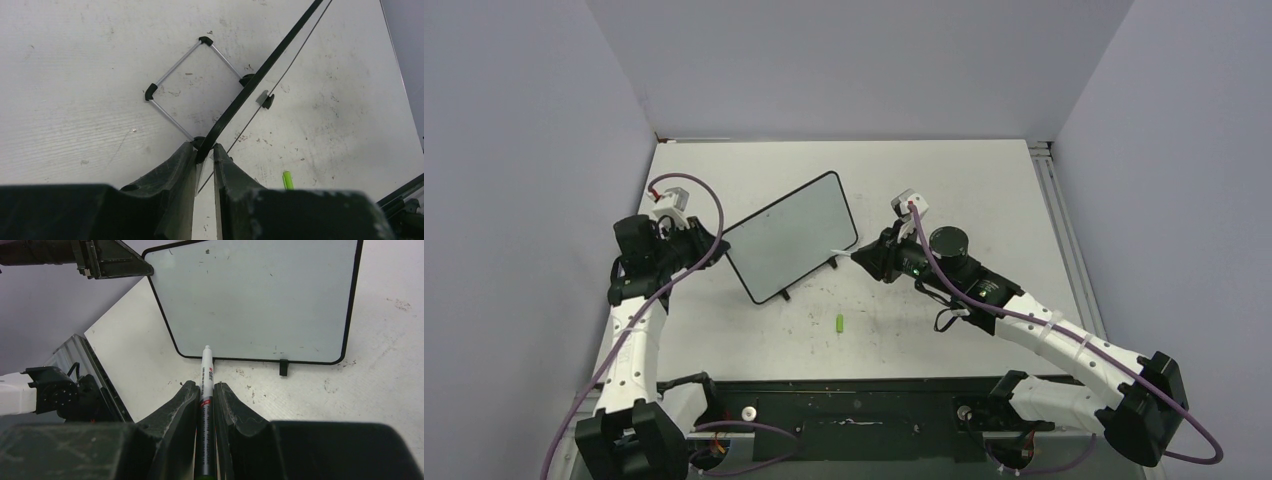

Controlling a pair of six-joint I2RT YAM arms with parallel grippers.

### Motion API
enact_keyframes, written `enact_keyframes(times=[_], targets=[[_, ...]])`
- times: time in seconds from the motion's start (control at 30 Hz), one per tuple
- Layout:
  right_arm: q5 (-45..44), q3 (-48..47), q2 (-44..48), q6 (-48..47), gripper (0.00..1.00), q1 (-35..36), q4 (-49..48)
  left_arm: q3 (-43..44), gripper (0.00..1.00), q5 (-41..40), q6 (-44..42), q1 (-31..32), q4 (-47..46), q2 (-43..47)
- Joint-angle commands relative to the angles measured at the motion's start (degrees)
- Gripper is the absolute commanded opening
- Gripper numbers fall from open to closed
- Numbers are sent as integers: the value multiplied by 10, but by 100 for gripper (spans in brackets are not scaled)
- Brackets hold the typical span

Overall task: Write a sentence on the whiteboard
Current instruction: Adjust the whiteboard at the center of the board.

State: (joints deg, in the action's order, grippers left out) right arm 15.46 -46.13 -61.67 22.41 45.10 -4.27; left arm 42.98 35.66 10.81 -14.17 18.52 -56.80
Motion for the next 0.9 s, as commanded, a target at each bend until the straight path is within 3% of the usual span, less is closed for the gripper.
enact_keyframes(times=[0.0, 0.13, 0.5, 0.87], targets=[[-3, -1, 1, -9, 8, 6, -37, -6, 4, -9, -14, 37, 13, 5], [-6, 4, 3, -8, 8, 7, -46, -9, 0, 3, -17, 51, 12, 5], [-14, -6, -1, -9, 8, 11, -40, -15, 0, 61, -22, 83, -3, 6], [-15, -6, -5, -10, 8, 15, -50, -5, 2, 49, -28, 92, 12, -1]])
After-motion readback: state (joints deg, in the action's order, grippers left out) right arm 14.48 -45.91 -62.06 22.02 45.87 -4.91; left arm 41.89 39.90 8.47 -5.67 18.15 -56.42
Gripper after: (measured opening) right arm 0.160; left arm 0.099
